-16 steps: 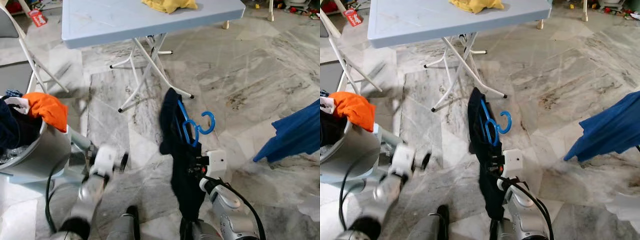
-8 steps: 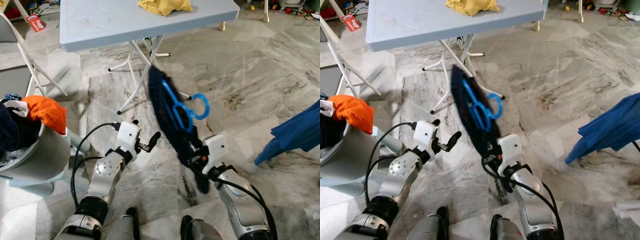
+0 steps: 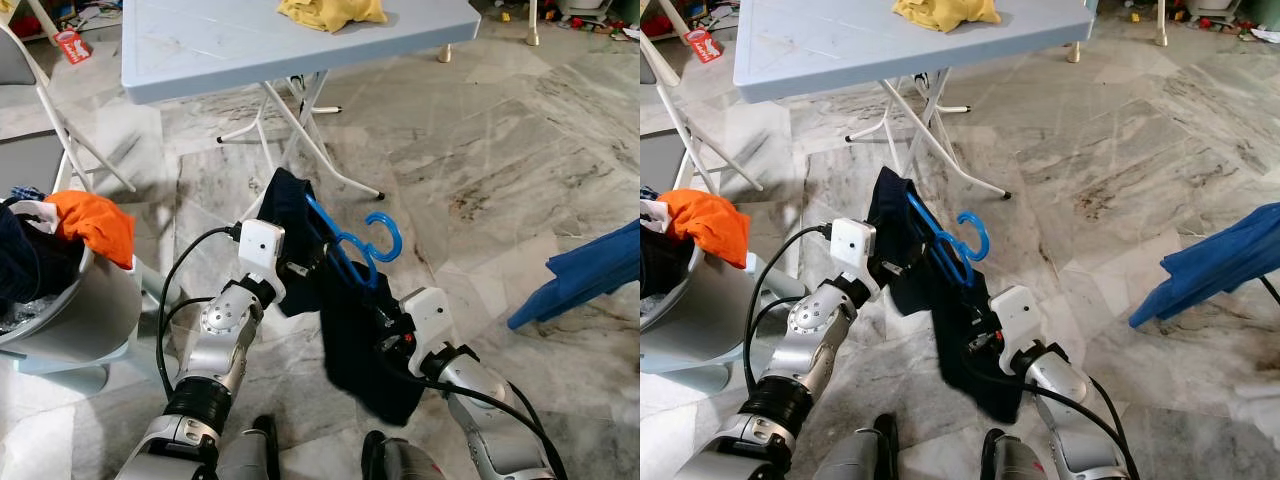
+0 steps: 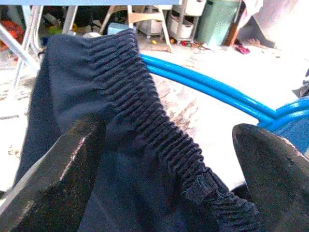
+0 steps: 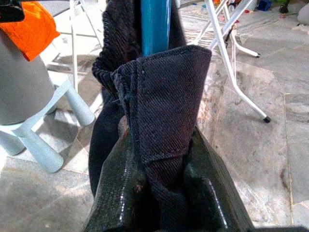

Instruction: Hang hanger

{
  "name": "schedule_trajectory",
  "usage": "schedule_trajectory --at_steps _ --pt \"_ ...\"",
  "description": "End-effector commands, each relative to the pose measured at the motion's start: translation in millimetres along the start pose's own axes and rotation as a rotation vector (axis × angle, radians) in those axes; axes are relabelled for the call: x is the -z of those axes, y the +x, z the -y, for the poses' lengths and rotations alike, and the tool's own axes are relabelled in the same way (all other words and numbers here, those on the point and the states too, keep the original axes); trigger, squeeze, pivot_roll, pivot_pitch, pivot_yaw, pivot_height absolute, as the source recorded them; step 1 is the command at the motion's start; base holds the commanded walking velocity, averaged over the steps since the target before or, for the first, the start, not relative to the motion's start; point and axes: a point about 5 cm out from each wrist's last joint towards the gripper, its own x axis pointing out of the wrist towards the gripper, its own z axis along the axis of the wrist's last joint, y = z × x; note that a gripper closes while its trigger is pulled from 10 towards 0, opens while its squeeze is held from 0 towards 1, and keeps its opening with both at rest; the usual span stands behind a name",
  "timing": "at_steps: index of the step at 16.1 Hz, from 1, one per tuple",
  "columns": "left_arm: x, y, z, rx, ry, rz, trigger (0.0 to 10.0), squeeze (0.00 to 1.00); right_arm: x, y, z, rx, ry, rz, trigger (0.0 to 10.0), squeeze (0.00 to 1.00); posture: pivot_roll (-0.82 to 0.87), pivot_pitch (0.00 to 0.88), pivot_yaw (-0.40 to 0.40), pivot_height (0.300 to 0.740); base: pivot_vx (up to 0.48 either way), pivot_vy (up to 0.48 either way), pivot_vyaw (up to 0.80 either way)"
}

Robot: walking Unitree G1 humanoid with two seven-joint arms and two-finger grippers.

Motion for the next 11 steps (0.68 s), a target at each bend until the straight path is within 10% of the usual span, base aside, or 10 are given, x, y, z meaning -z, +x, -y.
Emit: schedule_trajectory --at_steps 1,8,10,11 --pt "-2 0.2 -2.6 -0.012 -0.026 -0.001 10.0 0.0 -7 0.1 -0.9 -0.008 -0.037 0.025 10.0 0.0 -0.09 0.215 0.032 0.74 0.0 0.0 0.0" --pt "1 -0.6 -28.0 -0.153 0.053 -0.071 10.0 0.0 -18 -2.2 -3.0 -0.058 -0.052 0.063 10.0 0.0 -0.1 0.216 0.032 0.74 0.0 0.0 0.0" --pt "1 -1.4 -37.4 -0.188 0.066 -0.088 8.0 0.0 -22 -4.9 -6.6 -0.1 -0.053 0.071 10.0 0.0 -0.11 0.219 0.03 0.74 0.0 0.0 0.0" --pt "0 -1.3 -41.1 -0.196 0.066 -0.089 4.0 0.0 -23 -6.1 -9.4 -0.125 -0.057 0.07 10.0 0.0 -0.12 0.22 0.029 0.74 0.0 0.0 0.0"
